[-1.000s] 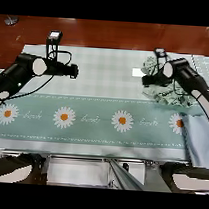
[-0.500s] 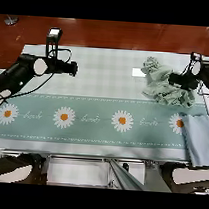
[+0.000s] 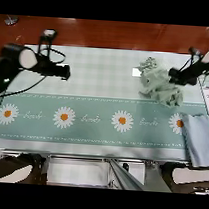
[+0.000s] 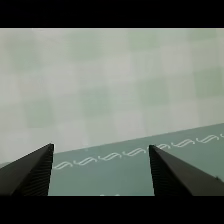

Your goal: Fold the shirts.

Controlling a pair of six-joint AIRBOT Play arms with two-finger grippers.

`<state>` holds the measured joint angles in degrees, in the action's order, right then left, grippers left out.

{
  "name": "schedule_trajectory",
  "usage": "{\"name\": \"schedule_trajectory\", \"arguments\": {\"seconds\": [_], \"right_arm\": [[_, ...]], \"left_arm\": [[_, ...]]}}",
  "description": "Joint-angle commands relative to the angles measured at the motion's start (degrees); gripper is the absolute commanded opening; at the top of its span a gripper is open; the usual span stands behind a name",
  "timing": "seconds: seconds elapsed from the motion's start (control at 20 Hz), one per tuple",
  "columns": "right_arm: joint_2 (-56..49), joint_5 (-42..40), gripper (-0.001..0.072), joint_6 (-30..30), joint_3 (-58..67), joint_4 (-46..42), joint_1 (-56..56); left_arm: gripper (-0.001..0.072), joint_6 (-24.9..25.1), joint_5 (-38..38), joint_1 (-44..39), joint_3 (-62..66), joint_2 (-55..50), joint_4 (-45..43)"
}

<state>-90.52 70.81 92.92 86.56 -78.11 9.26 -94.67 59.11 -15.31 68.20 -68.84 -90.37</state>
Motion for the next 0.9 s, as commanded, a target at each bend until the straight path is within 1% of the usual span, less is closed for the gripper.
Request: {"name": "schedule_trajectory", "arguments": {"seconds": [0.0, 0.2, 0.35, 0.5, 0.6, 0.65, 0.75, 0.85], "right_arm": [[8.2, 1.5, 0.0026, -3.7, 11.1, 4.8, -0.1], [18.4, 1.2, 0.0026, -5.8, 20.6, 5.2, -0.1], [25.1, 0.7, 0.0027, -7.5, 23.4, 6.5, -0.1], [30.5, 3.0, 0.0026, -10.3, 23.9, 10.7, -0.1], [32.9, 7.3, 0.0026, -12.3, 23.9, 13.2, -0.3], [33.3, 9.8, 0.0027, -12.6, 23.9, 12.8, -1.4], [33.4, 14.0, 0.0026, -12.1, 22.4, 12.8, -6.0], [33.0, 15.9, 0.0026, -11.9, 17.9, 11.9, -13.7]], "left_arm": [[0.0702, -0.4, 7.3, -0.1, -1.5, 10.9, -0.9], [0.0702, -2.9, 5.8, -4.6, -12.4, 26.0, 4.5], [0.0702, -8.5, 4.3, -8.8, -18.5, 32.6, 4.5], [0.0702, -12.6, 3.3, -12.1, -21.1, 33.4, 4.5], [0.0701, -13.0, 1.4, -14.1, -21.7, 32.9, 4.5], [0.0702, -13.1, 0.1, -14.8, -21.7, 32.7, 4.5], [0.0702, -13.0, -2.6, -15.1, -21.7, 32.5, 4.5], [0.0702, -13.0, -4.8, -14.9, -21.7, 32.5, 4.0]]}}
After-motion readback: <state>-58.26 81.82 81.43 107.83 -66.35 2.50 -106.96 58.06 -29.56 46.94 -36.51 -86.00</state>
